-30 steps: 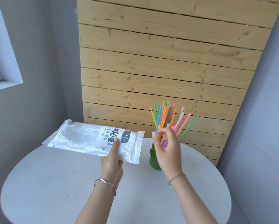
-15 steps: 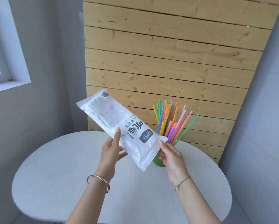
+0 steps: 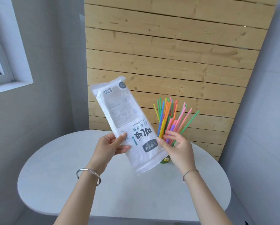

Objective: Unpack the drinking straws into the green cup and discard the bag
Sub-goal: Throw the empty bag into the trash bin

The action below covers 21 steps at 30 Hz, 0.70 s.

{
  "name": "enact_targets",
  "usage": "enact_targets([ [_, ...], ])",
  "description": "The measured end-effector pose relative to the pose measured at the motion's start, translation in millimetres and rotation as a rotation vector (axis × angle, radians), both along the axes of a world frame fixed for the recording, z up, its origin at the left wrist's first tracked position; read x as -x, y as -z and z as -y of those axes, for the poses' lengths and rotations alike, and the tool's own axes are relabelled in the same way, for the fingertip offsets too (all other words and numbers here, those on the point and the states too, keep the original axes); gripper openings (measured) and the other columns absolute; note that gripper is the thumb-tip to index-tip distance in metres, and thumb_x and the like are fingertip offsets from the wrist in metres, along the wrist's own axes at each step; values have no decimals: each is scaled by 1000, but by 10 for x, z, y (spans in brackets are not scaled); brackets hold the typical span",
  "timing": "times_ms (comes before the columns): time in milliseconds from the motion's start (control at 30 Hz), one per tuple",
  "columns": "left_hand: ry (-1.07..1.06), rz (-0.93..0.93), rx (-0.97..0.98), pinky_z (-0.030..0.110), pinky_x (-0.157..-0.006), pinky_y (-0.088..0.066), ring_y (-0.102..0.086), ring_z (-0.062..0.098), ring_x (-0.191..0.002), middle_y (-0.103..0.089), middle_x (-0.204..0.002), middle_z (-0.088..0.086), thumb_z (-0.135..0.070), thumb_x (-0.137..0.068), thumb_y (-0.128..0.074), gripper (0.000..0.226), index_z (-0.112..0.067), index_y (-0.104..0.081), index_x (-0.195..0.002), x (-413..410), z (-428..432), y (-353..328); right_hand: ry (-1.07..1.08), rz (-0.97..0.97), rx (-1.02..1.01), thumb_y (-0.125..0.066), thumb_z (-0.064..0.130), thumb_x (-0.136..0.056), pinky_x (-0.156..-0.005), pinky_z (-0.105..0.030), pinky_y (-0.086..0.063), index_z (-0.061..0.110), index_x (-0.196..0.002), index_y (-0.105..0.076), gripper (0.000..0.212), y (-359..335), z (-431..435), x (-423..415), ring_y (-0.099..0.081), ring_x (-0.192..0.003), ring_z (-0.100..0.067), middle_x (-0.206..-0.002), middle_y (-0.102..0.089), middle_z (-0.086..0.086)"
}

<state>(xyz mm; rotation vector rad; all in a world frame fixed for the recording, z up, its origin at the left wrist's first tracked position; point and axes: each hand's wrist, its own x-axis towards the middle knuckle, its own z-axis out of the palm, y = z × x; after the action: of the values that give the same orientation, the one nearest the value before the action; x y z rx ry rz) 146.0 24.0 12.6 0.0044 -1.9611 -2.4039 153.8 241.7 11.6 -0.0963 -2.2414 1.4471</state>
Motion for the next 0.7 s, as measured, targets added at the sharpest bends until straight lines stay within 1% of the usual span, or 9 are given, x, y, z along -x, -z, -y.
enact_targets([
  [67, 36, -31, 65, 17, -60, -57, -73, 12, -63, -78, -80, 2, -18, -91, -63, 15, -8, -71, -98, -31, 15, -12, 45, 43, -111, -72, 48, -73, -57, -12, -43, 28, -94, -69, 29, -69, -41, -71, -62, -71, 6, -84, -71, 17],
  [167, 155, -60, 199, 20, -66, -58, -75, 15, -72, -78, -89, 12, -23, -90, -64, 22, -4, -73, -96, -105, -57, -46, -172, 117, 209, -65, 32, -84, -48, -10, -45, 18, -108, -65, 27, -168, -86, -132, -55, -42, 0, -84, -67, 10],
  [233, 228, -50, 244, 18, -65, -57, -75, 14, -73, -77, -84, 16, -32, -91, -61, 32, -2, -72, -86, -171, -191, -80, -288, 159, 383, -60, 24, -89, -50, -17, -51, 17, -110, -64, 23, -238, -153, -215, -58, -43, -7, -86, -64, 0],
  [300, 267, -37, 251, 17, -64, -56, -74, 15, -72, -76, -78, 17, -42, -91, -56, 46, 1, -65, -76, -207, -350, -107, -301, 164, 442, -57, 20, -90, -53, -17, -53, 15, -98, -65, 13, -276, -286, -306, -63, -49, -7, -83, -63, -4],
  [433, 343, -72, 190, 20, -74, -58, -75, 15, -80, -77, -86, 17, -42, -92, -54, 56, 11, -67, -82, -231, -751, -68, -243, 92, 490, -57, 12, -89, -61, -17, -56, 11, -80, -62, 10, -386, -683, -567, -67, -56, -8, -72, -67, -5],
  [500, 407, -113, 148, 24, -84, -57, -74, 14, -91, -77, -97, 8, -37, -94, -54, 41, -1, -73, -87, -273, -1025, -29, -169, 22, 482, -59, 10, -87, -66, -18, -57, 9, -79, -62, 9, -432, -931, -739, -69, -61, -11, -70, -69, -5],
  [567, 438, -173, 164, 21, -83, -56, -70, 11, -99, -71, -106, 0, -34, -95, -53, 25, -16, -70, -99, -323, -1285, 23, -35, -82, 405, -64, 10, -85, -70, -18, -57, 9, -77, -63, 8, -431, -1211, -920, -69, -66, -12, -71, -69, -4],
  [633, 456, -225, 253, 19, -82, -54, -66, 10, -103, -65, -115, -6, -34, -95, -52, 27, -22, -63, -117, -357, -1524, 117, 158, -181, 232, -69, 11, -82, -69, -14, -54, 12, -74, -63, 10, -392, -1515, -1145, -69, -69, -8, -74, -70, -3],
  [700, 464, -253, 344, 23, -87, -51, -64, 7, -101, -62, -120, -9, -35, -95, -54, 27, -26, -59, -120, -372, -1673, 242, 306, -214, 73, -71, 10, -80, -70, -11, -51, 18, -74, -66, 11, -285, -1797, -1354, -68, -73, -3, -78, -71, 1],
])
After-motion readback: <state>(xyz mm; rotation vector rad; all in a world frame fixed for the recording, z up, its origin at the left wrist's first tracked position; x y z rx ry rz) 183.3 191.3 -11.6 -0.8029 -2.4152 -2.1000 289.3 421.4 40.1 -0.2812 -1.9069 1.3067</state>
